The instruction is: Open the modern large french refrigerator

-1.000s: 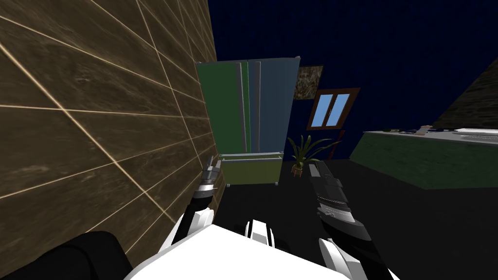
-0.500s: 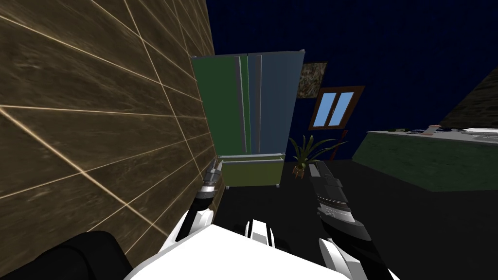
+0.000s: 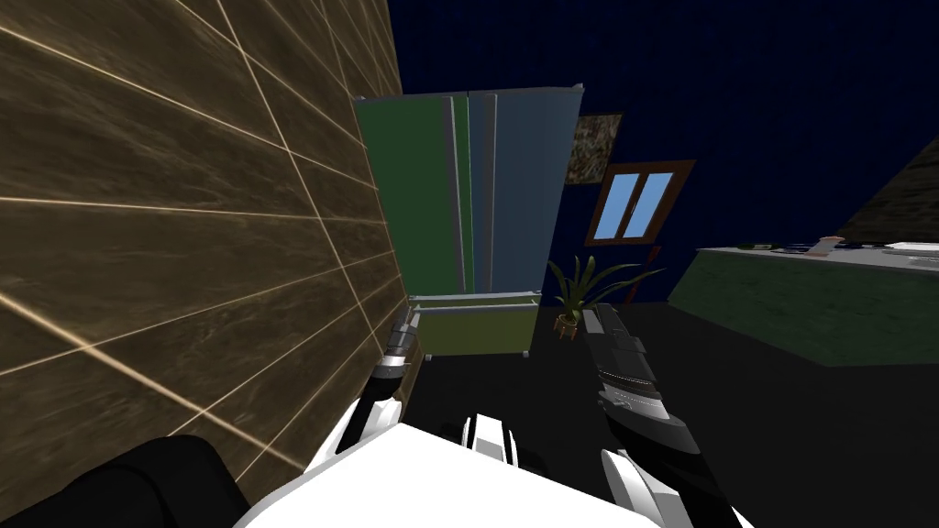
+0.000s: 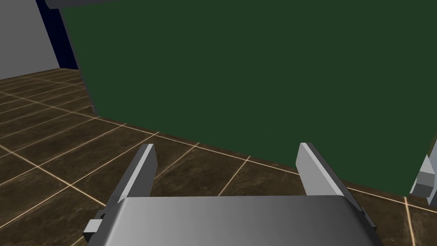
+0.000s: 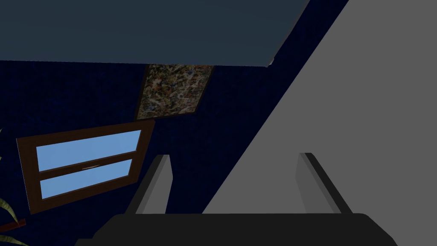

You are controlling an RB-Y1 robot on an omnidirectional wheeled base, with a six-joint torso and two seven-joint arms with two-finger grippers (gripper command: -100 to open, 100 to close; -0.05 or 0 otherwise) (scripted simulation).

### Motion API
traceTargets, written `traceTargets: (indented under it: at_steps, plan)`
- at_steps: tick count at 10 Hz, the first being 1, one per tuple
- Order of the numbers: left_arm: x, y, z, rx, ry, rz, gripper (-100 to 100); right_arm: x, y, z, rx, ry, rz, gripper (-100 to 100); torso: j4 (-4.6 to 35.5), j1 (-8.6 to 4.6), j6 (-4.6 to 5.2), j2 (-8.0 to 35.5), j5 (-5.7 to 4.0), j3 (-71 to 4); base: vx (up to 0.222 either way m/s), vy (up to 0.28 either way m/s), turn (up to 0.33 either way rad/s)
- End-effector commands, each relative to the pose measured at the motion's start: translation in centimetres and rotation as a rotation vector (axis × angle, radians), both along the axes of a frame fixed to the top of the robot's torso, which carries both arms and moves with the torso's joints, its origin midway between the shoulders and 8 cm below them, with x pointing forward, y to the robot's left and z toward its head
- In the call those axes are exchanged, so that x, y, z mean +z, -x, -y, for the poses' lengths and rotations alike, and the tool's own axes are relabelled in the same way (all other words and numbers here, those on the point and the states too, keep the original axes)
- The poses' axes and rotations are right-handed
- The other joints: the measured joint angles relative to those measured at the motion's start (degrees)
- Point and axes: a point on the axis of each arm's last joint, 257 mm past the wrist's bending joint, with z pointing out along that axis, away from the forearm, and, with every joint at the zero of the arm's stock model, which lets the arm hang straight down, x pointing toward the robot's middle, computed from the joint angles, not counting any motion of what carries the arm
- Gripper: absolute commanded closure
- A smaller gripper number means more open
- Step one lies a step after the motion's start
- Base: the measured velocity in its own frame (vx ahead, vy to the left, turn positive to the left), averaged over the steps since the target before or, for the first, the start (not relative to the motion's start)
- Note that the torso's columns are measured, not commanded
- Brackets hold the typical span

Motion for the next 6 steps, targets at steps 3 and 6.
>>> traceTargets:
  at_steps: [3, 6]
  plan:
    - [-3.5, -0.2, -0.8, 0.005, -0.018, -0.044, -100, 0.0, 0.0, 0.0, 0.0, 0.0, 0.0, 0, -0.02, 0.02, 0.0, -0.07, 0.0, -0.04, 0.084, 0.023, -0.001]
    - [-5.7, -0.3, -1.4, 0.008, -0.031, -0.065, -100, 0.0, 0.0, 0.0, 0.0, 0.0, 0.0, 0, 0.0, -0.01, 0.0, 0.02, 0.0, 0.01, 0.07, 0.018, -0.001]
